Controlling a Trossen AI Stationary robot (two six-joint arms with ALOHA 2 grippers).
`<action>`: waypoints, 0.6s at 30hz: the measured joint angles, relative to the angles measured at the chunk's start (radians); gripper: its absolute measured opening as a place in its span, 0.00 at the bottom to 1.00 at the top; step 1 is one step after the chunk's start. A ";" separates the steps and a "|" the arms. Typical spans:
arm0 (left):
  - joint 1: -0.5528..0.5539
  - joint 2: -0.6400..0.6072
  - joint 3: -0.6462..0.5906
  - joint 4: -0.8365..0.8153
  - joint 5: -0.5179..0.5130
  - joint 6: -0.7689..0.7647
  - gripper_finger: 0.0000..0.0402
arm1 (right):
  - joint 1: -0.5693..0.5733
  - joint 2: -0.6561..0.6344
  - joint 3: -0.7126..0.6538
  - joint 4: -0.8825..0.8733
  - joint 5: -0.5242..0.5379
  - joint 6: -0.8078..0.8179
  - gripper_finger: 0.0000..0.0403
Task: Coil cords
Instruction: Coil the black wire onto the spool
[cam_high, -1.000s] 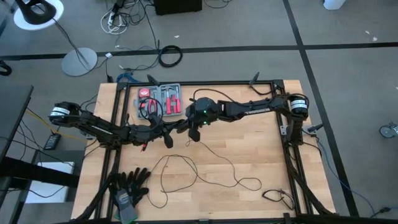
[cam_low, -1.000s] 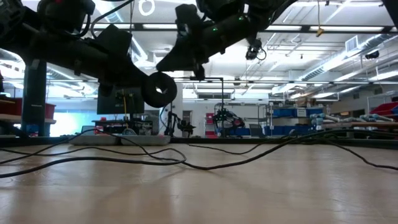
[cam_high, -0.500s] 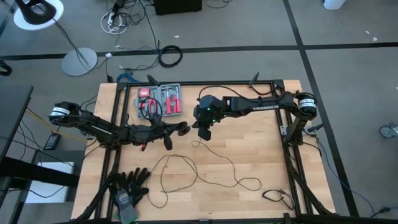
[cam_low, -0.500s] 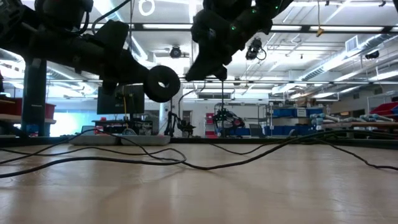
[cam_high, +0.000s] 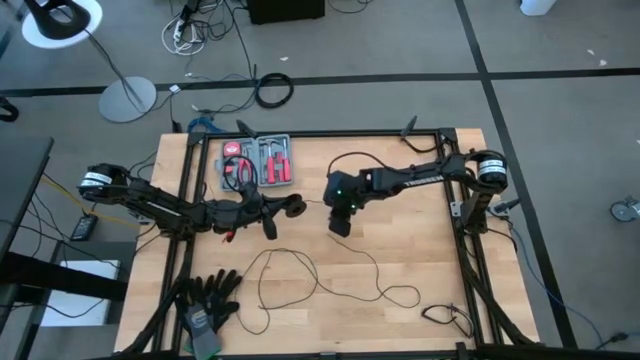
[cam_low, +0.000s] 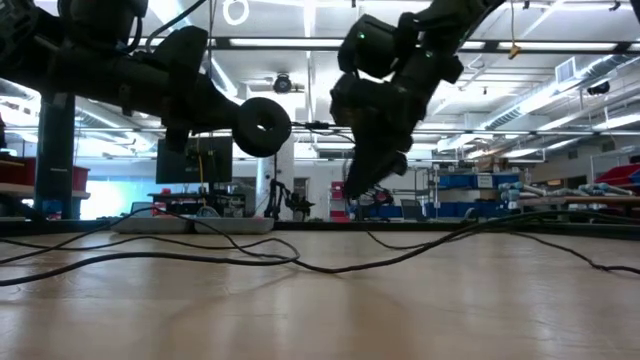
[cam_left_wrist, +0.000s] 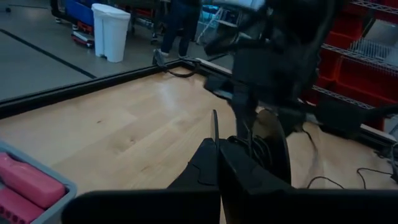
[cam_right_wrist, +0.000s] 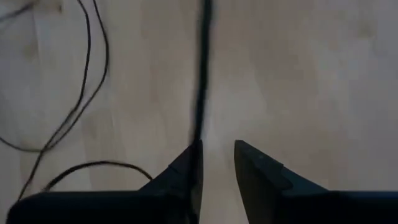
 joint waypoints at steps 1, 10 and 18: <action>0.000 0.000 0.000 0.001 -0.004 0.000 0.00 | 0.005 -0.001 -0.011 -0.001 -0.001 0.002 0.23; 0.000 0.000 0.000 0.003 -0.038 -0.006 0.00 | 0.050 -0.009 -0.047 -0.263 0.027 0.001 0.21; 0.000 0.000 0.000 0.005 -0.067 -0.026 0.00 | 0.075 -0.010 -0.047 -0.671 0.209 -0.023 0.20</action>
